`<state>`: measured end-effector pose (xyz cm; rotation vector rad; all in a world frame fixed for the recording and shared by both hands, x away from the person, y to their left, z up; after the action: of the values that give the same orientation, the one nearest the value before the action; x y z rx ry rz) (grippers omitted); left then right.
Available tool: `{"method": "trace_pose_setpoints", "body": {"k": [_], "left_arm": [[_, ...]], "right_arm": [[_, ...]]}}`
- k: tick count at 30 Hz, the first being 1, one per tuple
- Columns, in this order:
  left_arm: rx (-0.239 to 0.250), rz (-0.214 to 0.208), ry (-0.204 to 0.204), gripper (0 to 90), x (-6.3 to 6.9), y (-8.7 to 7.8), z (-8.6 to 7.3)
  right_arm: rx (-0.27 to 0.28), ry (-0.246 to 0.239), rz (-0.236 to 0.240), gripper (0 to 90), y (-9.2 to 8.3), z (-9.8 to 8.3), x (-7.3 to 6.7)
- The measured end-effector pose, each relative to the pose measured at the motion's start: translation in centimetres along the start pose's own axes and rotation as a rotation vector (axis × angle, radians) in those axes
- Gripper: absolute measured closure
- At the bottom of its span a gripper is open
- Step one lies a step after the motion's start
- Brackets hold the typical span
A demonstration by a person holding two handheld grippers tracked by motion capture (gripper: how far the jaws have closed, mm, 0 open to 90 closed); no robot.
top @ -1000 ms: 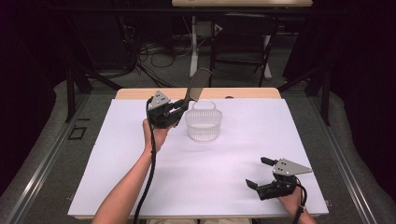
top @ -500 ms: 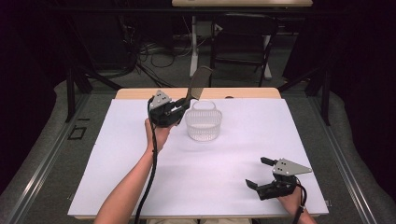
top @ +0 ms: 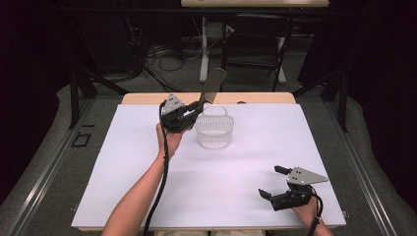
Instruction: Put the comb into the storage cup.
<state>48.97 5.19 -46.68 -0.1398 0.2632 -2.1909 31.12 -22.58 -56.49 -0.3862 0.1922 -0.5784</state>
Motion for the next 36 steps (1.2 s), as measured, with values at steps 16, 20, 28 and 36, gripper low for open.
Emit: {"method": "trace_pose_setpoints", "body": {"k": [16,20,28,36], "left_arm": [[0.031,-0.007,0.010,72.4,0.4,0.9,0.0],[0.041,-0.014,0.017,72.3,0.6,1.1,0.0],[0.053,-0.021,0.020,72.3,0.7,1.4,0.2],[0.078,-0.033,0.019,72.4,0.9,1.7,0.3]], "right_arm": [[0.002,-0.001,-0.001,0.6,-0.1,0.0,0.0],[0.002,-0.001,0.000,0.6,-0.1,0.0,0.0],[0.001,0.001,-0.002,0.7,-0.1,0.0,0.1],[0.003,0.001,0.002,0.6,0.0,0.0,0.1]]}}
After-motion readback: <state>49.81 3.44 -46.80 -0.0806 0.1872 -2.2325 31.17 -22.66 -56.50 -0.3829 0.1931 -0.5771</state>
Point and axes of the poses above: each handheld gripper's, and its own axes: y roughly forward along the jaws, z roughly out of its top, x roughly to its right, the point moved 7 cm from there along y, roughly forward along the jaws, and after that the axes turned 8 degrees about z, right-handed, at the moved point
